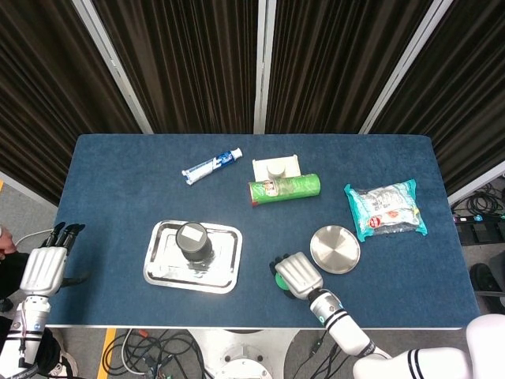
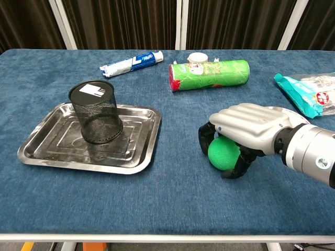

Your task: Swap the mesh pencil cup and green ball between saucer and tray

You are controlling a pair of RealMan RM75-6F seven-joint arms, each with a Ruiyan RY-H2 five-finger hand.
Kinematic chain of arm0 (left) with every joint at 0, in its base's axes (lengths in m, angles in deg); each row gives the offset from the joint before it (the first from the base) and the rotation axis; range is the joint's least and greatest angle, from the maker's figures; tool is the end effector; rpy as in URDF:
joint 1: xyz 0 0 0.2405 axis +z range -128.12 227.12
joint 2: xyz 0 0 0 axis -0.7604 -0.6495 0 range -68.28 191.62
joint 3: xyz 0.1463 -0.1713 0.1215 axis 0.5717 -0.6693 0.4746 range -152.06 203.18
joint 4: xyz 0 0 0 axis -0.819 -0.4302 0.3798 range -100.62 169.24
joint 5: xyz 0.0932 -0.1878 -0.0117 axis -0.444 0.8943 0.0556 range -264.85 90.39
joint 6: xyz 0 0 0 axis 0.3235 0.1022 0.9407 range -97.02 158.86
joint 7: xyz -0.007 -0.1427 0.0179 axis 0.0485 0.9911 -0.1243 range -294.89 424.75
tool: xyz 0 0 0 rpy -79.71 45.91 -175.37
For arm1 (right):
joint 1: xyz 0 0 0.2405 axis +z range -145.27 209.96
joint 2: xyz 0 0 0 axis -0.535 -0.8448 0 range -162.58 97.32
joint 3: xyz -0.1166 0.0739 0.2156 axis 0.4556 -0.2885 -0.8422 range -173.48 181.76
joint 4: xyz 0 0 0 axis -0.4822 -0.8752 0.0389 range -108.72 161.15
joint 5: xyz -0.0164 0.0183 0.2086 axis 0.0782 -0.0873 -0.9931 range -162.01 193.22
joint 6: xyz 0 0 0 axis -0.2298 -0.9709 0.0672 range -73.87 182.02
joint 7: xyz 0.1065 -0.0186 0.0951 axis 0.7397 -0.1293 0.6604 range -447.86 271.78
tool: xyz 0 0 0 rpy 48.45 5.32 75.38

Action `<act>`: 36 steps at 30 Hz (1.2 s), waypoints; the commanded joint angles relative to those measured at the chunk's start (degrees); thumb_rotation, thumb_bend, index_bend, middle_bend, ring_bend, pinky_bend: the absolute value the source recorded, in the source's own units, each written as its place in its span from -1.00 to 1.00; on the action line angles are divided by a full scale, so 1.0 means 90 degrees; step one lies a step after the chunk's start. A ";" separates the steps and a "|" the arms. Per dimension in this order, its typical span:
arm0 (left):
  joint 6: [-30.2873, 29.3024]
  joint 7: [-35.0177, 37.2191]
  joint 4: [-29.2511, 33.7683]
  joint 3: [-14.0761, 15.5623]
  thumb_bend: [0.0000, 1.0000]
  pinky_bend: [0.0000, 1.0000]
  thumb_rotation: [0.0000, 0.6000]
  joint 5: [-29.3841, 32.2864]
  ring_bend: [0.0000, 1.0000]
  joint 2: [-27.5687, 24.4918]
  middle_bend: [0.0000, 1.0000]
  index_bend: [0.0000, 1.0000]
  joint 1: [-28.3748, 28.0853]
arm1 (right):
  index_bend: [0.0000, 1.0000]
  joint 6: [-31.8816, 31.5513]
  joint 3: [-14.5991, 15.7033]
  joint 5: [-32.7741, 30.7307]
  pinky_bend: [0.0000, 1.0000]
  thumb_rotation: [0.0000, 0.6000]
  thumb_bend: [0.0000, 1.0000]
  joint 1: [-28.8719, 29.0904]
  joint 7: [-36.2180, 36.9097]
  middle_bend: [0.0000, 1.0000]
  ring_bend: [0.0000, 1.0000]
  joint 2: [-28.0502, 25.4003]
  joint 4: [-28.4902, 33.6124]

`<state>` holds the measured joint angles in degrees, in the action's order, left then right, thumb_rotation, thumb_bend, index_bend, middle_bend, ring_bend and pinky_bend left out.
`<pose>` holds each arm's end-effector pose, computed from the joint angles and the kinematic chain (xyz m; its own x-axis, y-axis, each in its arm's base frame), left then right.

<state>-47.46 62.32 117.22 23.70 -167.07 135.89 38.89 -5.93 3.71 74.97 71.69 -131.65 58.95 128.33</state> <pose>-0.3278 0.2103 0.1040 0.4159 0.0995 0.9039 0.9082 0.0053 -0.4185 -0.1247 -0.2437 -0.0548 0.6094 -0.3509 0.7110 -0.7572 -0.5234 0.3907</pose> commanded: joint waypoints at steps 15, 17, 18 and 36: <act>0.0050 -0.0020 0.0025 -0.0064 -0.92 -0.39 1.00 -0.0001 -0.91 -0.0027 -0.78 -0.73 0.0018 | 0.31 -0.0554 -0.0235 0.0553 0.56 1.00 -0.61 -0.0193 0.0458 -0.03 0.08 -0.0512 0.0350; 0.0029 -0.0027 0.0043 -0.0070 -0.92 -0.39 1.00 -0.0022 -0.91 -0.0040 -0.78 -0.73 0.0023 | 0.32 -0.0715 -0.0323 0.0563 0.56 1.00 -0.61 -0.0265 0.0514 -0.03 0.08 -0.0764 0.0453; 0.0022 -0.0028 0.0053 -0.0072 -0.92 -0.39 1.00 -0.0032 -0.91 -0.0043 -0.78 -0.73 0.0024 | 0.32 -0.0765 -0.0354 0.0529 0.56 1.00 -0.61 -0.0301 0.0545 -0.03 0.08 -0.0872 0.0467; -0.0012 -0.0088 0.0099 -0.0079 -0.92 -0.39 1.00 -0.0127 -0.91 -0.0029 -0.78 -0.73 0.0040 | 0.25 -0.0256 -0.0195 0.0083 0.42 1.00 -0.62 -0.0759 0.1728 -0.08 0.07 -0.1176 -0.0804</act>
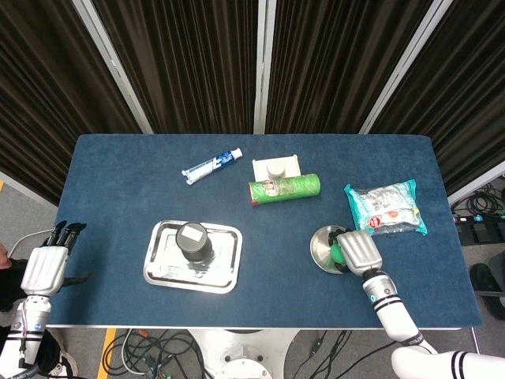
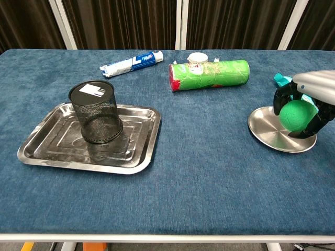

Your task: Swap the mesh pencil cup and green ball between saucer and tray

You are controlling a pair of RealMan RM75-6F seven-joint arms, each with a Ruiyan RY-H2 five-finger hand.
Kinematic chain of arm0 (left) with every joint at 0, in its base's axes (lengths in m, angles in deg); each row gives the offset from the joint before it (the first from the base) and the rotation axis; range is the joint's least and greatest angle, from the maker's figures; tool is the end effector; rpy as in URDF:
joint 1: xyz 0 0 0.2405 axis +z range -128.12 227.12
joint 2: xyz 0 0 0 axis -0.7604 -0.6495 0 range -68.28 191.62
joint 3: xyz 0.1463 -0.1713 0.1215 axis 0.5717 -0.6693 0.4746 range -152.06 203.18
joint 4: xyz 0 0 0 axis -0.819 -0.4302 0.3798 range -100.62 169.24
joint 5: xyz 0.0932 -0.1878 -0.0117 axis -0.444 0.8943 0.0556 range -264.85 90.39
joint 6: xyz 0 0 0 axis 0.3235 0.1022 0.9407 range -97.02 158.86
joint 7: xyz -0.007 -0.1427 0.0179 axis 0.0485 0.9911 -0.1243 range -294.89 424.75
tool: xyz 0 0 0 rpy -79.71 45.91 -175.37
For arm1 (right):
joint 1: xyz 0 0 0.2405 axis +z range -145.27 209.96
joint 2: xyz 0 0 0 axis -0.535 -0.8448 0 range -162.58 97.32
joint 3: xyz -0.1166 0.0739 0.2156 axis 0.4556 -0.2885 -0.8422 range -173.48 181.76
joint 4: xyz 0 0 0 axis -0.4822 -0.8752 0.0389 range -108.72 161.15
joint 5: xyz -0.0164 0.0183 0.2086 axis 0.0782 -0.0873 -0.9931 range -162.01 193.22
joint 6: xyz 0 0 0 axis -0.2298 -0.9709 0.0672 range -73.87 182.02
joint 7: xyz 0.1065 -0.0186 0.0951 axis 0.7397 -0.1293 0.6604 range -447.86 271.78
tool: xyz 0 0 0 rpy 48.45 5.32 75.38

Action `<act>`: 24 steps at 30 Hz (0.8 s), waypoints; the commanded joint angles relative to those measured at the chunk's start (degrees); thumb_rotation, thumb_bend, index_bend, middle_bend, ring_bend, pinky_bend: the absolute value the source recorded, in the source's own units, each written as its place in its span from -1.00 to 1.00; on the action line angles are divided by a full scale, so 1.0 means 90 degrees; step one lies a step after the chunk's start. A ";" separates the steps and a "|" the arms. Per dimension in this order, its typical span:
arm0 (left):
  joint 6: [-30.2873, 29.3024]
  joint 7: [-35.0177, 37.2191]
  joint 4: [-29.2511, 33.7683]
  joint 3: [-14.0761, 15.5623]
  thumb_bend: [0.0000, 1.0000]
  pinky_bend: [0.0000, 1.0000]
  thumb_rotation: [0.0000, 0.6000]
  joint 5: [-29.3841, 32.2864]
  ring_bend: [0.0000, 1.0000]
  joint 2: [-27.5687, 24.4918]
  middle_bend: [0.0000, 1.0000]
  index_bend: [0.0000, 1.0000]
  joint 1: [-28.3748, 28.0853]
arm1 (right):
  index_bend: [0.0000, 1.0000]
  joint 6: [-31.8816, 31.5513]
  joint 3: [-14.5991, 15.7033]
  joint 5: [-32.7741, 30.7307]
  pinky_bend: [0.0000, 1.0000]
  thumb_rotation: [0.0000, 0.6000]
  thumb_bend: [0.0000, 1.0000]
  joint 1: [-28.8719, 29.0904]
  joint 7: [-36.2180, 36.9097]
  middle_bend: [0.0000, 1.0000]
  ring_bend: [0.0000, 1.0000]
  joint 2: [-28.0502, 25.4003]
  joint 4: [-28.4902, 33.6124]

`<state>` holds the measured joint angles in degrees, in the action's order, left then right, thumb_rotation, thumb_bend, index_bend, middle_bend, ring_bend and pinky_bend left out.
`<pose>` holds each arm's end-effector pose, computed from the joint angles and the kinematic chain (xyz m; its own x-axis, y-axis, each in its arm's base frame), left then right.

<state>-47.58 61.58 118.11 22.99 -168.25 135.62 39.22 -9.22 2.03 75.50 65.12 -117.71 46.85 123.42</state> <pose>-0.3226 0.2107 0.1049 0.4198 0.0884 0.9033 0.9072 -0.0106 -0.4206 -0.2127 -0.2815 0.0209 0.5371 -0.3158 0.7821 -0.8428 -0.2390 0.4823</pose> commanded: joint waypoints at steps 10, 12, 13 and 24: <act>-0.0023 0.0016 -0.0046 -0.0032 -0.92 -0.39 1.00 0.0031 -0.91 0.0033 -0.78 -0.73 0.0029 | -0.48 0.0315 -0.0072 0.0013 -0.06 1.00 -0.74 -0.0042 0.0381 -0.43 -0.37 0.0266 -0.0535; -0.0071 0.0050 -0.0057 -0.0035 -0.92 -0.41 1.00 -0.0008 -0.91 0.0042 -0.78 -0.73 0.0041 | -0.61 0.0272 -0.0087 0.0111 -0.14 1.00 -0.80 -0.0082 0.0491 -0.53 -0.50 0.0195 -0.0494; -0.0110 0.0072 -0.0076 -0.0041 -0.92 -0.44 1.00 -0.0033 -0.91 0.0053 -0.78 -0.73 0.0049 | -0.66 0.0244 -0.0096 0.0166 -0.18 1.00 -0.83 -0.0104 0.0554 -0.59 -0.57 0.0157 -0.0464; -0.0418 0.0153 0.0075 0.0050 -0.92 -0.47 1.00 -0.0273 -0.91 -0.0089 -0.78 -0.73 0.0211 | -1.00 -0.0950 -0.0060 0.1258 -0.38 1.00 -1.00 -0.0877 0.1565 -0.77 -0.83 -0.0772 0.0304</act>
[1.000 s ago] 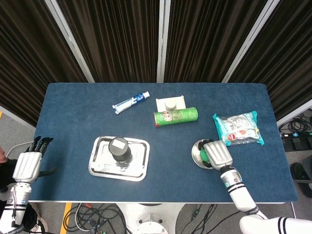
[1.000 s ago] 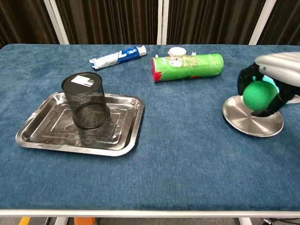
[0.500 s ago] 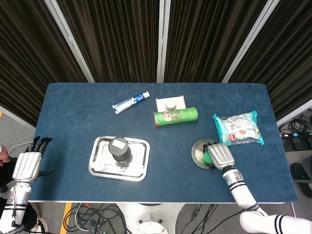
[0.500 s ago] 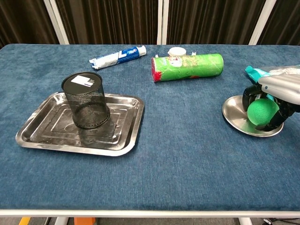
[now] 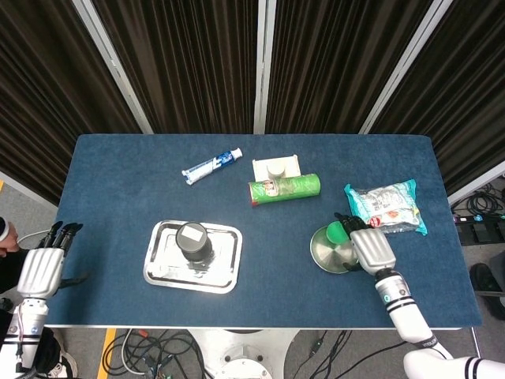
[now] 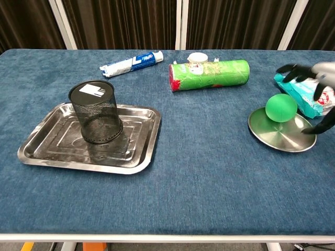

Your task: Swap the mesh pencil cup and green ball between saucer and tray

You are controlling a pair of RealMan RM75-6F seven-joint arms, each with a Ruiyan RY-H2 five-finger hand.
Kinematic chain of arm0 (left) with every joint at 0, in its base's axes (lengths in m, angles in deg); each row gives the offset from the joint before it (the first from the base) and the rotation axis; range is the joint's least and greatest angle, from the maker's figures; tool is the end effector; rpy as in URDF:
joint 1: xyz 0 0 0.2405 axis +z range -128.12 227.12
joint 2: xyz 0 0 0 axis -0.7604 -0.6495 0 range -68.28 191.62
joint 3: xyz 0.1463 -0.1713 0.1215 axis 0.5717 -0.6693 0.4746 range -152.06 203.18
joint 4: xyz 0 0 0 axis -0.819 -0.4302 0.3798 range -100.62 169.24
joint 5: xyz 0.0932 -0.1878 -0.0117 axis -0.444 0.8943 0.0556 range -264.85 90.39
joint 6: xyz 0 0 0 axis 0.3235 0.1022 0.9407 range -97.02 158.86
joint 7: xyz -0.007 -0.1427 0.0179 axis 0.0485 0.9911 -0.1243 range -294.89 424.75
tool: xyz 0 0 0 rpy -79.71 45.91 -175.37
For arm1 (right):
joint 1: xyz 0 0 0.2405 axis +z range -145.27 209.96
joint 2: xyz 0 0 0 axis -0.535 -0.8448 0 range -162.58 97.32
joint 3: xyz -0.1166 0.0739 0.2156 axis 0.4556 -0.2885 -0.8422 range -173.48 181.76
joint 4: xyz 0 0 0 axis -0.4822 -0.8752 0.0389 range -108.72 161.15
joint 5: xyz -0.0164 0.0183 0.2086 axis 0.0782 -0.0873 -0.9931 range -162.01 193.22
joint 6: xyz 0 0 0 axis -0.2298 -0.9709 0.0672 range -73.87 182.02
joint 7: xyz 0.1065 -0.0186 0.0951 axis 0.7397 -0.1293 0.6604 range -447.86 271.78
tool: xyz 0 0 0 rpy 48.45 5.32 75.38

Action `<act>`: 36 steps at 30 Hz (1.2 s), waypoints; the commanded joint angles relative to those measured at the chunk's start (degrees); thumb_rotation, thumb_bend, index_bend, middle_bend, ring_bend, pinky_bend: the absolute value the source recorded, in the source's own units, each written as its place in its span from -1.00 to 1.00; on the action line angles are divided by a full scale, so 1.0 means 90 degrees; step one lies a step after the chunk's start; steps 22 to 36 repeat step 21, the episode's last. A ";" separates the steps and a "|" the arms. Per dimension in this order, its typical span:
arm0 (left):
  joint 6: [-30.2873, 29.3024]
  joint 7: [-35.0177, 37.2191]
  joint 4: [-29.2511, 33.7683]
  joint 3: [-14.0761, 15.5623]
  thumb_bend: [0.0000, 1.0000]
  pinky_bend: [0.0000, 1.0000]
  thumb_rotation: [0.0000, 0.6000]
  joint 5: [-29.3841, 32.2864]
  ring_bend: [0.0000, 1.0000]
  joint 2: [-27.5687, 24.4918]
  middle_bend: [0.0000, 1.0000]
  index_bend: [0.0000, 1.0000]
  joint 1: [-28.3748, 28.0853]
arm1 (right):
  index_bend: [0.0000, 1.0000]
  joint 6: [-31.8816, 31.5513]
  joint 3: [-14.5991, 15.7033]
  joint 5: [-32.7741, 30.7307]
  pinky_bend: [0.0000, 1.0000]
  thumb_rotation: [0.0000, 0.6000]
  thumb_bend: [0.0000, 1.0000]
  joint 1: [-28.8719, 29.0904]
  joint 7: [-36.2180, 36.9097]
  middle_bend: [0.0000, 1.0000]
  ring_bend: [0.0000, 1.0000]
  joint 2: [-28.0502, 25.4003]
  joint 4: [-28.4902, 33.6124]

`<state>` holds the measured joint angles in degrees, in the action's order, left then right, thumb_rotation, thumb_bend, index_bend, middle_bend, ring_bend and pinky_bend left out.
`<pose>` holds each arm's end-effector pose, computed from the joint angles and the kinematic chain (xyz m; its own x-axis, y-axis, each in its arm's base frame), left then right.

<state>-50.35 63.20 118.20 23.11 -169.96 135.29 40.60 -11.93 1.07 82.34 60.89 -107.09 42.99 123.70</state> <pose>-0.3216 0.2030 0.1114 0.4021 0.0506 0.9142 0.9156 -0.0142 -0.4019 -0.2254 -0.2766 0.0503 0.4331 -0.2591 0.8633 -0.8990 -0.1926 0.3932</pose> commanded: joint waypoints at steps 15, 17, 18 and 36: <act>-0.0782 -0.0016 0.0172 0.0319 -0.92 -0.52 1.00 -0.0591 -0.91 -0.0257 -0.78 -0.73 0.0484 | -1.00 -0.3280 0.0833 0.1665 -1.00 1.00 -1.00 -0.2795 0.2251 -1.00 -1.00 -0.0370 -0.1156; -0.0854 0.0017 0.0141 0.0339 -0.92 -0.52 1.00 -0.0624 -0.91 -0.0260 -0.78 -0.73 0.0541 | -1.00 -0.3287 0.0806 0.1638 -1.00 1.00 -1.00 -0.2907 0.2377 -1.00 -1.00 -0.0327 -0.1360; -0.0898 0.0053 0.0113 0.0341 -0.92 -0.52 1.00 -0.0646 -0.91 -0.0251 -0.78 -0.73 0.0563 | -1.00 -0.3291 0.0780 0.1625 -1.00 1.00 -1.00 -0.2943 0.2396 -1.00 -1.00 -0.0312 -0.1418; -0.1007 0.0155 0.0017 0.0352 -0.91 -0.52 1.00 -0.0696 -0.91 -0.0212 -0.78 -0.73 0.0633 | -1.00 -0.3270 0.0699 0.1635 -1.00 1.00 -1.00 -0.3000 0.2370 -1.00 -1.00 -0.0294 -0.1489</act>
